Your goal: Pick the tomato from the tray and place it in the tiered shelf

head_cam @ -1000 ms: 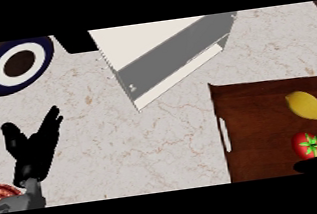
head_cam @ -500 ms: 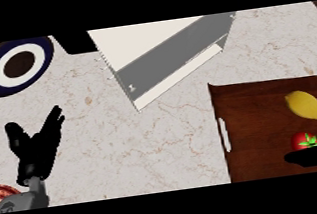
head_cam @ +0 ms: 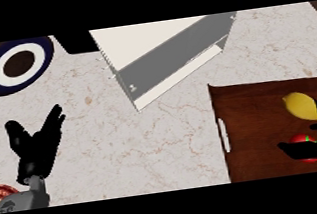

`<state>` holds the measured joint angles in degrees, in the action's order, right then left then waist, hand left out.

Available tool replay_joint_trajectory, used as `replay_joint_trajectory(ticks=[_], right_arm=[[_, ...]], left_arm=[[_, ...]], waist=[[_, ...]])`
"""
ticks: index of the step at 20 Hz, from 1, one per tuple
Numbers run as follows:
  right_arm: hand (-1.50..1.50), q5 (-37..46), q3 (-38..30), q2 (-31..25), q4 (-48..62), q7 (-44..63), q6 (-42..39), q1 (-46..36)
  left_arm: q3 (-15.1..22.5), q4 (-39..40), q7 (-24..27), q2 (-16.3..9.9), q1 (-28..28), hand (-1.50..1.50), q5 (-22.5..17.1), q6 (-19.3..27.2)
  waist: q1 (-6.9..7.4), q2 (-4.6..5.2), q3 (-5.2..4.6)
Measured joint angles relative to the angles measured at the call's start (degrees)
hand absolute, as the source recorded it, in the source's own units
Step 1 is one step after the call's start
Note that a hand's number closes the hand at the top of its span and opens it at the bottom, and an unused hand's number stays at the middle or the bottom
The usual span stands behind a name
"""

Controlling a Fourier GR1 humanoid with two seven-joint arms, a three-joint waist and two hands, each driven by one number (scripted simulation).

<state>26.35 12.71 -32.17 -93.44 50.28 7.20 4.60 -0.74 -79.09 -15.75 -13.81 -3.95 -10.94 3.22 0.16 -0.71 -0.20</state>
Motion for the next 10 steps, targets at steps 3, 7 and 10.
replay_joint_trajectory(ticks=[3, 7, 10], right_arm=[[1.5, 0.2, 0.1, 1.1, 0.0, -2.6, 0.2, 0.4], [1.5, 1.8, 0.3, 3.2, 0.2, -5.2, 1.7, -0.1], [1.5, 3.2, 5.6, 3.6, -3.1, -9.0, -1.3, -2.5]], left_arm=[[-0.7, 0.3, 1.5, -0.4, 0.8, 0.0, 0.1, -0.9], [-0.9, -0.9, 0.3, -0.3, 1.2, 0.0, 0.1, -1.0], [-0.4, -0.8, 0.3, 0.1, 0.5, 0.0, 0.8, -0.6]], waist=[[-0.25, -0.28, -0.2], [-0.34, -0.42, -0.45], [0.78, -0.32, -0.63]])
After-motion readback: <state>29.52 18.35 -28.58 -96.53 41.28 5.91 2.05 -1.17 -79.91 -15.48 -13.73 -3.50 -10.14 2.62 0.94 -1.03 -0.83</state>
